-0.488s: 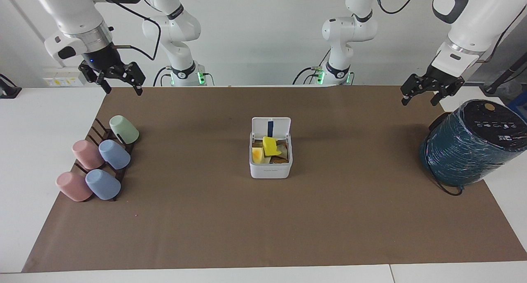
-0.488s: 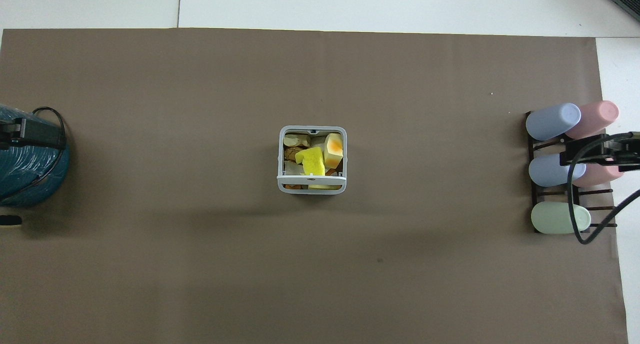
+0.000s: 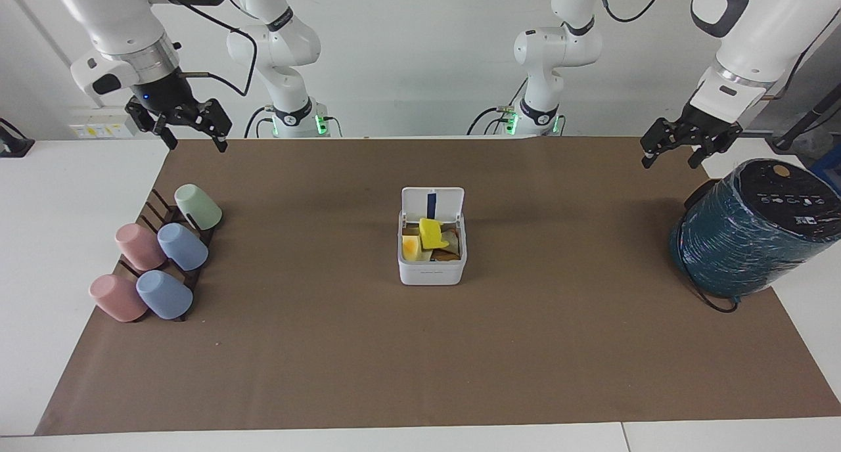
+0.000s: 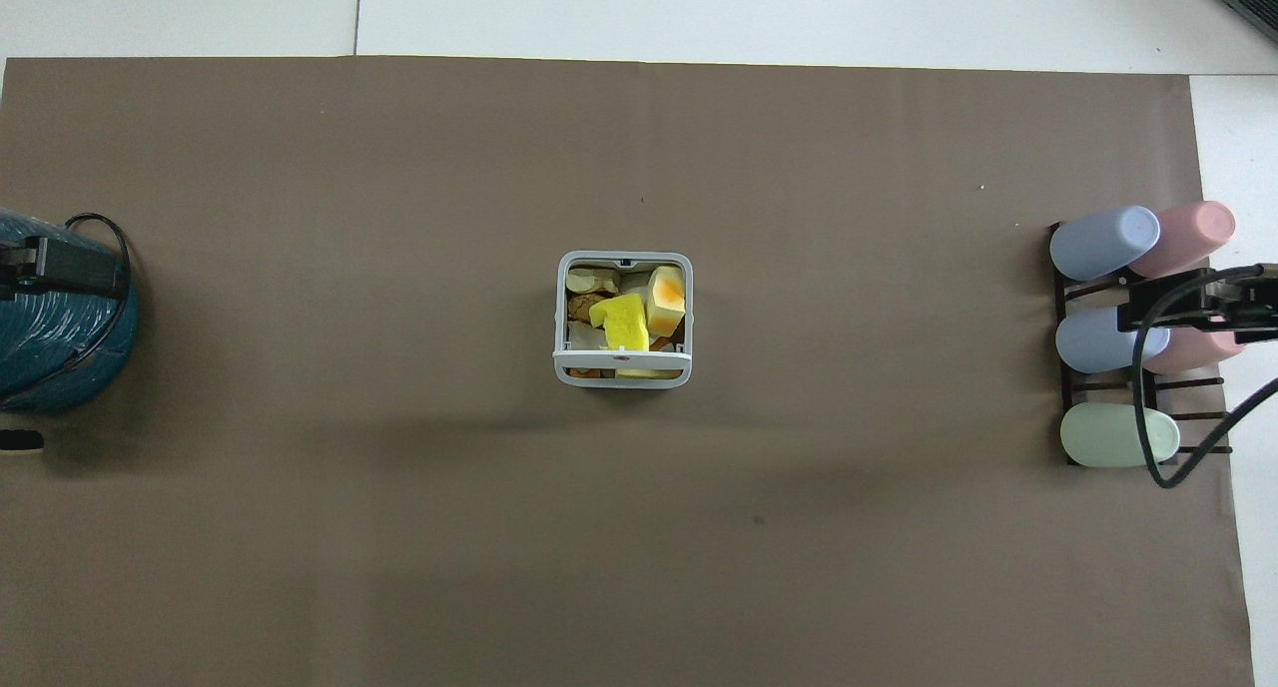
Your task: Close trash can lid
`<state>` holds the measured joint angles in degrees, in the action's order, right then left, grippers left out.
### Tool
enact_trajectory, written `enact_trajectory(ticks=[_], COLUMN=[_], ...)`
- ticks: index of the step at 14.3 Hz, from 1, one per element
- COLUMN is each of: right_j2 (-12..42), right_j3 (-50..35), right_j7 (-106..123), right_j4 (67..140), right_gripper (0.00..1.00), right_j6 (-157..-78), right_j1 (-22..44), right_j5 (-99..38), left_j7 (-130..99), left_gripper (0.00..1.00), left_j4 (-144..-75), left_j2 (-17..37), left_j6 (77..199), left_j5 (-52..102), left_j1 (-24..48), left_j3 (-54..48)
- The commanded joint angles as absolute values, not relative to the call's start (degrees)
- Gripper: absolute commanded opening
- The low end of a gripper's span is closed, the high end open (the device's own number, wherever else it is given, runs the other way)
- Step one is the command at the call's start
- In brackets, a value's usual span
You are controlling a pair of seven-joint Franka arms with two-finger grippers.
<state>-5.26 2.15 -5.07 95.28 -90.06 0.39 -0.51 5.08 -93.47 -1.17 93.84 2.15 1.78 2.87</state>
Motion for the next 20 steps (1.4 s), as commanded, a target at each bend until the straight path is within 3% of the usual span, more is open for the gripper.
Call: enact_trajectory(ticks=[1,9,13,15,16,17,18,20], right_j2=[-4.92,-5.1,-5.45,-5.54,-5.62,-5.71,-5.71,-5.71], right_j3=[2.37,2.37,2.37,2.37,2.37,2.37,2.37,2.37], right_j7=[-3.87,-4.04,-4.04,-3.78,-3.87,-3.87,-3.78,-3.87], right_j4=[94.57,94.83,95.53,95.71,95.8,96.06,96.15,96.07], right_gripper=[1.0,1.0,1.0,1.0,1.0,1.0,1.0,1.0], right_j6=[-89.21,-89.21,-89.74,-89.65,-89.56,-89.47,-89.56,-89.47], right_j1=[0.35,0.35,0.44,0.44,0.44,0.44,0.44,0.35], right_j5=[-0.7,-0.7,-0.7,-0.79,-0.79,-0.7,-0.79,-0.79], left_j7=[5.71,-6.04,-13.17,-17.56,-17.93,-18.1,-19.15,-23.35], left_gripper=[1.0,1.0,0.99,0.65,0.38,0.18,0.04,0.0], left_j4=[-96.5,-112.83,-116.36,-117.94,-118.65,-118.74,-118.74,-118.74], left_j2=[-3.08,-9.93,-9.76,-9.58,-9.41,-9.32,-9.14,-7.74], left_j6=[94.92,108.18,112.05,114.68,116.26,117.41,117.86,120.48], left_j5=[2.46,2.46,2.55,2.46,2.55,2.55,2.46,2.46], left_j1=[2.72,18.17,27.31,31.01,32.16,32.95,34.44,36.81], left_j3=[2.29,2.02,1.93,1.93,1.93,1.93,1.93,1.93])
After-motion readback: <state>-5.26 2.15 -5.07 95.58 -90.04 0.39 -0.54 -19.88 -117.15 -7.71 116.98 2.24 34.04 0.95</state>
